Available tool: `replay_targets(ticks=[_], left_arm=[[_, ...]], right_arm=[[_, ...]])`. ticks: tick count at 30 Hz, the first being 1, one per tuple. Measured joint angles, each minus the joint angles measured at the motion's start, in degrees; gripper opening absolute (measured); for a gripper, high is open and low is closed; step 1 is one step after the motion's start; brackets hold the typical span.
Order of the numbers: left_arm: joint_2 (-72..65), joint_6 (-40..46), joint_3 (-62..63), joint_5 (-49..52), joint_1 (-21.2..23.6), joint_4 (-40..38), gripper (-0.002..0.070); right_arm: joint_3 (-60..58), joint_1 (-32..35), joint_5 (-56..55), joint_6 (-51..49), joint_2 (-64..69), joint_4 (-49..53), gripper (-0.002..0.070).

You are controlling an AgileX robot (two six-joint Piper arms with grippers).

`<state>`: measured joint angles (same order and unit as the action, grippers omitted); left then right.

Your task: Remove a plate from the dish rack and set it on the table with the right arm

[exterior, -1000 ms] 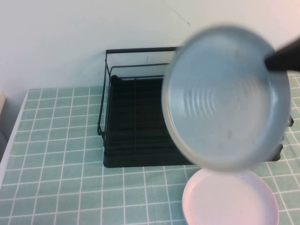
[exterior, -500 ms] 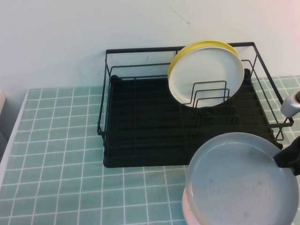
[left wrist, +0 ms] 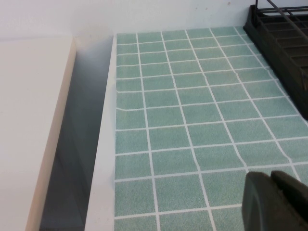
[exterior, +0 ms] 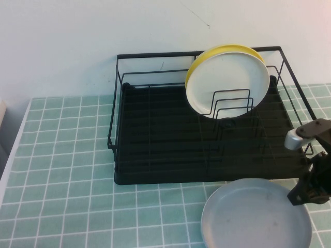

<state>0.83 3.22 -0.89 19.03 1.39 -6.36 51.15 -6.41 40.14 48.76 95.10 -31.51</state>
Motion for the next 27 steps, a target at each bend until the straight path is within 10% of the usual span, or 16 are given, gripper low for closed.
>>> replay_targets(ticks=[14, 27], left_arm=[[0.00, 0.00, 0.00, 0.00, 0.00, 0.00, -0.0003], [0.00, 0.00, 0.00, 0.00, 0.00, 0.00, -0.0003]], right_arm=[[6.93, 0.00, 6.48, -2.45, -1.07, 0.44, 0.0251], [12.13, 0.00, 12.35, -13.34, -17.94, 14.61, 0.0008]])
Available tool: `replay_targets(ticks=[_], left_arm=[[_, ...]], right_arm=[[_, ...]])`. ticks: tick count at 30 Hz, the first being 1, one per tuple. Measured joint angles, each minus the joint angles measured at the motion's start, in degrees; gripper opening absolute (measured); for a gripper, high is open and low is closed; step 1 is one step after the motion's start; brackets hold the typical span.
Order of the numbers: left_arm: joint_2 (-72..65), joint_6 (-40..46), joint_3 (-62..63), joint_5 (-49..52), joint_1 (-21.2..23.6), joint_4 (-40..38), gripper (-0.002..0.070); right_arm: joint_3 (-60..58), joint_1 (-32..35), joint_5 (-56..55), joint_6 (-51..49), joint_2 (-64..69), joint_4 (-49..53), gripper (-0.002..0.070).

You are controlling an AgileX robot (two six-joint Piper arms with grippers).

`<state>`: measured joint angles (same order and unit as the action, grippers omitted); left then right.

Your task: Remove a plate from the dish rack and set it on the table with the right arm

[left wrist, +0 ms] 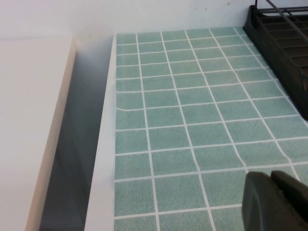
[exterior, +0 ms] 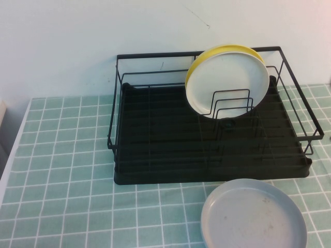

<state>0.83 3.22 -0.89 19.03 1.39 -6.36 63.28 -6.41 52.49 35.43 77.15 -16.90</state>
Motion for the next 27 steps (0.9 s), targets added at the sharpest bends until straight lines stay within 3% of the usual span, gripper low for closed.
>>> replay_targets(ticks=[8, 16, 27], left_arm=[[0.00, 0.11, 0.00, 0.00, 0.00, 0.00, -0.0003], [0.00, 0.11, 0.00, 0.00, 0.00, 0.00, -0.0003], [0.00, 0.11, 0.00, 0.00, 0.00, 0.00, -0.0003]], right_arm=[[-14.80, 0.00, -12.18, -7.53, -22.49, 5.41, 0.0000], [-33.12, 0.00, -17.02, -12.37, -42.10, 5.67, 0.0000], [-45.28, 0.00, -16.79, -16.08, -53.83, 5.76, -0.0001]])
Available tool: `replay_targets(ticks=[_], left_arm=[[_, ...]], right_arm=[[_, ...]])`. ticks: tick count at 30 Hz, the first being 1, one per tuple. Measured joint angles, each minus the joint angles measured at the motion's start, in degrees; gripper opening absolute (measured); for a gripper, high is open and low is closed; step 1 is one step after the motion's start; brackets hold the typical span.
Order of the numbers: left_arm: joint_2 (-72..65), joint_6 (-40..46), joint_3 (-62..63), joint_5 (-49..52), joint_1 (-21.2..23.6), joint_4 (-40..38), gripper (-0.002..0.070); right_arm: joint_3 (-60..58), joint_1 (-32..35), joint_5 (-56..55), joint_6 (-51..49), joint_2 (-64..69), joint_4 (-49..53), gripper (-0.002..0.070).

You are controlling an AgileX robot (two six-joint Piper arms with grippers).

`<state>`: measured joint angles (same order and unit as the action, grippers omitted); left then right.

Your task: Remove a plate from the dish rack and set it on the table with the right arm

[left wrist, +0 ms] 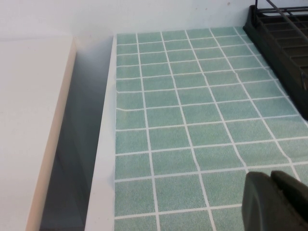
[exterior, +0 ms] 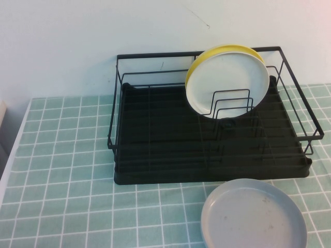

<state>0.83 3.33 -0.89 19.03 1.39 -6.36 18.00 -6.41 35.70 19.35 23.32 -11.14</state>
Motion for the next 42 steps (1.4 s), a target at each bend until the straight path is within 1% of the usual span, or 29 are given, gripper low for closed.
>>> replay_targets(ticks=[14, 19, 22, 28, 32, 42], left_arm=[[0.00, -0.11, 0.00, 0.00, 0.00, 0.00, -0.0003], [0.00, -0.11, 0.00, 0.00, 0.00, 0.00, -0.0003], [0.00, -0.11, 0.00, 0.00, 0.00, 0.00, -0.0003], [0.00, -0.11, 0.00, 0.00, 0.00, 0.00, -0.0003], [0.00, -0.11, 0.00, 0.00, 0.00, 0.00, -0.0003], [0.00, -0.11, 0.00, 0.00, 0.00, 0.00, -0.0003]], right_arm=[[-0.35, 0.00, -0.48, -0.03, 0.00, -0.11, -0.0001], [-6.06, 0.00, -5.49, -0.13, -0.81, -0.33, -0.0001], [-10.58, 0.00, -10.30, -0.13, -4.25, -0.33, -0.0001], [-18.02, 0.00, -13.49, -0.25, -15.64, -0.23, -0.0001], [-18.98, 0.00, -14.96, -0.25, -22.40, -0.12, -0.0001], [-19.11, 0.56, -15.32, -0.25, -23.97, 1.25, -0.0001]])
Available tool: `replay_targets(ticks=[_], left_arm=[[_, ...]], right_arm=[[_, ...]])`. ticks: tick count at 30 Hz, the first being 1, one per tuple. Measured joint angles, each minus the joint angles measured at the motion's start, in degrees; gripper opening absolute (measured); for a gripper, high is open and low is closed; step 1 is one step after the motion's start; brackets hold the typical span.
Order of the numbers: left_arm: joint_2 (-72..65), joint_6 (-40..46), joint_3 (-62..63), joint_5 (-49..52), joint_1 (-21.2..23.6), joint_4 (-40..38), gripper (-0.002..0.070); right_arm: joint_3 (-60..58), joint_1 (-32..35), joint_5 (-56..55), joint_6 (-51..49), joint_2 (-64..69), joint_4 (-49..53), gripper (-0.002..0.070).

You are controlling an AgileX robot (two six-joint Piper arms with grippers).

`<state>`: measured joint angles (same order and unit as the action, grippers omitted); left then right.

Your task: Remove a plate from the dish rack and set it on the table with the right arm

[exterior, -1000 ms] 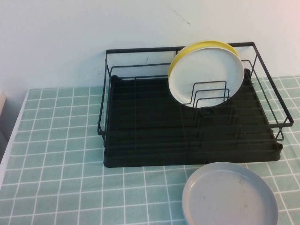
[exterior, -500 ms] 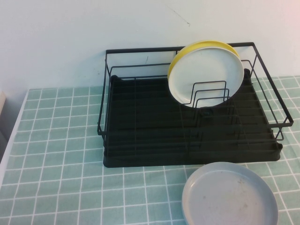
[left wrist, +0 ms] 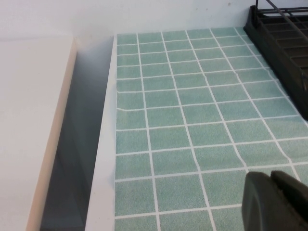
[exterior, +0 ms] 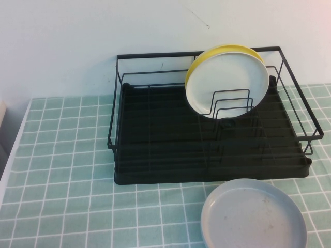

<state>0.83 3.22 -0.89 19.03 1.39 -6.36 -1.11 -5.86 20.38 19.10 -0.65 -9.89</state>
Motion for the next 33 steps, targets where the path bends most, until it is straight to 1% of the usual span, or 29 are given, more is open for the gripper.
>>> replay_targets(ticks=[3, 7, 13, 19, 25, 33], left_arm=[[0.00, 0.00, 0.00, 0.00, 0.00, 0.00, -0.0003], [0.00, 0.12, 0.00, 0.00, 0.00, 0.00, -0.0003], [0.00, 0.12, 0.00, 0.00, 0.00, 0.00, -0.0003], [0.00, 0.12, 0.00, 0.00, 0.00, 0.00, -0.0003], [0.00, 0.12, 0.00, 0.00, 0.00, 0.00, -0.0003], [0.00, 0.12, 0.00, 0.00, 0.00, 0.00, -0.0003]], right_arm=[[0.00, 0.00, 0.00, 0.00, 0.00, 0.32, -0.0001], [0.00, 0.00, -0.13, 0.00, 0.00, 4.07, -0.0001], [0.00, 0.00, -0.25, 0.00, 0.00, 5.03, -0.0001], [0.00, 0.41, -0.25, 0.00, 0.00, 5.05, -0.0001], [0.00, 0.50, -0.25, 0.00, 0.00, 1.97, -0.0001], [0.00, 0.50, -0.25, 0.00, 0.00, 1.49, -0.0001]])
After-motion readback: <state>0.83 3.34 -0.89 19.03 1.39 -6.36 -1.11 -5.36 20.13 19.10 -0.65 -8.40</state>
